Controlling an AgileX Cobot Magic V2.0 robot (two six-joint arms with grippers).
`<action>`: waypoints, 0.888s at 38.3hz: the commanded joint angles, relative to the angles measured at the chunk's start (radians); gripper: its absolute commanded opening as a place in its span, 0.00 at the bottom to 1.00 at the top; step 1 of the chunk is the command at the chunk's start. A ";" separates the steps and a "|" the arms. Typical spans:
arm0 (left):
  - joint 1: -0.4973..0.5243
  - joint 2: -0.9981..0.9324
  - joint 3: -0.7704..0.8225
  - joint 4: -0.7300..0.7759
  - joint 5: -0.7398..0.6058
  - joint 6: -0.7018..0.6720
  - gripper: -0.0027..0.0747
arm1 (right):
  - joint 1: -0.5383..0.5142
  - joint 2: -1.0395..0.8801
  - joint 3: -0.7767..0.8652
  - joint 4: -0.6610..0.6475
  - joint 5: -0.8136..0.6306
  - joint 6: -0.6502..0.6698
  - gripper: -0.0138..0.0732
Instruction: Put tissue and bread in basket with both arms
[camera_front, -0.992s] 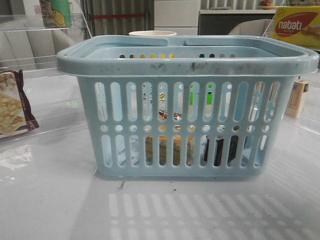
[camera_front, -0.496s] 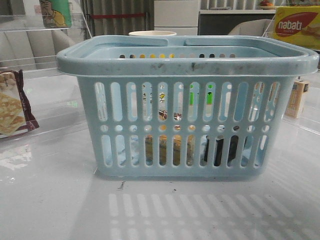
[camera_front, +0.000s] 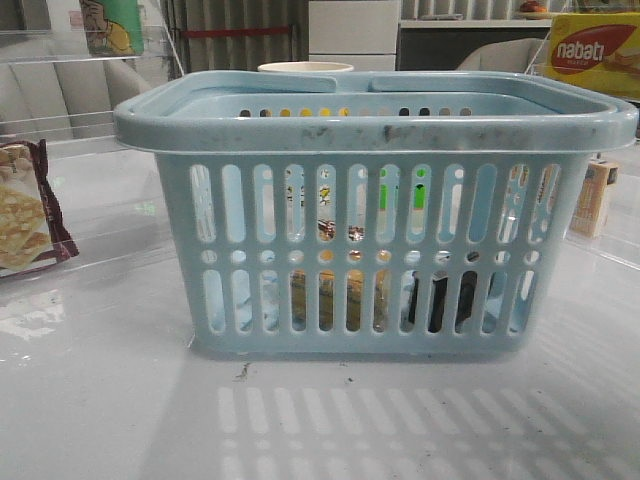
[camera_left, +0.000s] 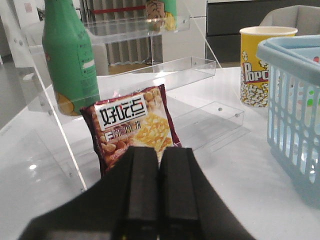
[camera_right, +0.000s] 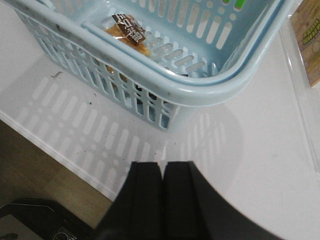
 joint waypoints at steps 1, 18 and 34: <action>0.003 -0.011 -0.004 -0.025 -0.104 -0.001 0.15 | -0.001 -0.002 -0.029 -0.001 -0.065 -0.011 0.22; -0.004 -0.020 -0.002 0.124 -0.135 -0.150 0.15 | -0.001 -0.002 -0.029 -0.001 -0.064 -0.011 0.22; 0.020 -0.020 -0.002 0.124 -0.222 -0.153 0.15 | -0.001 -0.002 -0.029 -0.001 -0.064 -0.011 0.22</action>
